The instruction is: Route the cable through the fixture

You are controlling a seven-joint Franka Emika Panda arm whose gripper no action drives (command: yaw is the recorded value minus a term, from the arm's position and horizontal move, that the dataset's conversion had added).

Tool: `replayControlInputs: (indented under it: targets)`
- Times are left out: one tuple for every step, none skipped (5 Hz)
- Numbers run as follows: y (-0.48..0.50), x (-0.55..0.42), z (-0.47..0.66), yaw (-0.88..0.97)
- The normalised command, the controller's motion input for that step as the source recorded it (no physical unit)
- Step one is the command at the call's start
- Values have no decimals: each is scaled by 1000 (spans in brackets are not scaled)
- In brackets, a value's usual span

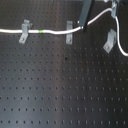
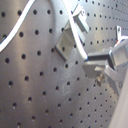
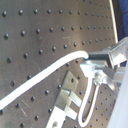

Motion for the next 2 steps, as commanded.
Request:
replayControlInputs:
  targets:
    - [102, -66, 116, 0]
    - [130, -83, 139, 0]
